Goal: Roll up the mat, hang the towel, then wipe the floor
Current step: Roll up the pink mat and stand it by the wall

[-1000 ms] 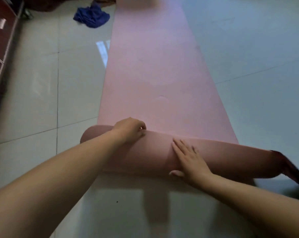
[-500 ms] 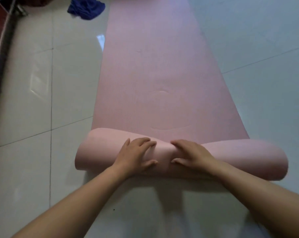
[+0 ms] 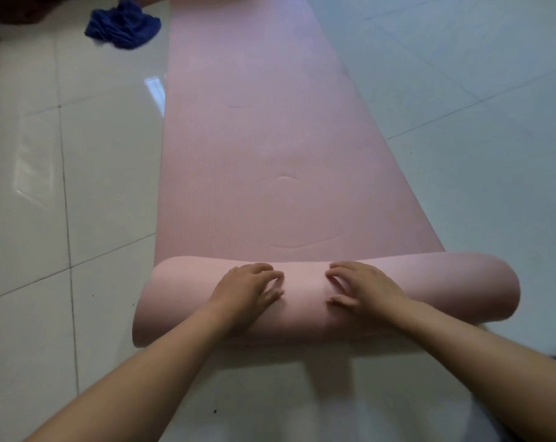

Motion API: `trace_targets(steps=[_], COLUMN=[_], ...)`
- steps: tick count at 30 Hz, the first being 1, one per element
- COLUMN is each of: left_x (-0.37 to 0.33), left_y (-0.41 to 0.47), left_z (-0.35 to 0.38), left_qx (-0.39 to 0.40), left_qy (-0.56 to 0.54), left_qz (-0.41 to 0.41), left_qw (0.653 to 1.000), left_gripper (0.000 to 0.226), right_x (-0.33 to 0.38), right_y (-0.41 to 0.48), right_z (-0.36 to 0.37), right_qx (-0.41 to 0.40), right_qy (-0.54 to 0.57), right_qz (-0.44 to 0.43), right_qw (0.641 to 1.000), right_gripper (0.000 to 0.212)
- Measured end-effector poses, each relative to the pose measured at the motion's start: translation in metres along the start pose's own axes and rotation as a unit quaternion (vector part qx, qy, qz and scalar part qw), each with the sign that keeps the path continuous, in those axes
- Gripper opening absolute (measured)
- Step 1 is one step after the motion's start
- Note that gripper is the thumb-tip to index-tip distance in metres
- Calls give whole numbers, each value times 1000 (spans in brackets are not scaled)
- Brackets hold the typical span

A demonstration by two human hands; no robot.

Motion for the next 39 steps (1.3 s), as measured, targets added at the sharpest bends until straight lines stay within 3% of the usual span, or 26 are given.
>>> trace_targets(steps=[4, 8, 11, 17, 34, 39], left_x=[-8, -9, -9, -13, 22, 30], left_y=[0, -8, -9, -8, -11, 10], left_z=[2, 7, 11, 15, -24, -34], left_qx=[49, 61, 44, 48, 70, 92], left_qy=[11, 46, 49, 43, 46, -11], left_qz=[36, 55, 61, 57, 69, 40], left_qw=[998, 996, 996, 996, 994, 995], left_gripper=[71, 77, 74, 71, 54, 56], right_x=[-2, -5, 0, 1, 38, 47], right_y=[2, -1, -5, -10, 10, 37], right_z=[3, 9, 13, 19, 16, -9], right_qx=[-6, -3, -25, 26, 39, 80], right_qy=[22, 26, 14, -24, 116, 84], right_qz=[6, -1, -23, -61, -4, 51], right_qw=[1000, 1000, 999, 998, 993, 992], right_gripper=[55, 52, 48, 78, 47, 55])
Point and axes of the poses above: each hand's wrist, its own y-axis towards the middle knuckle, its own z-axis out of the palm, x = y × z, the point moved 1 cm from there along y, towards the middle knuckle, and after that the axes turned 12 degrees about -x, right-handed, at the moved point
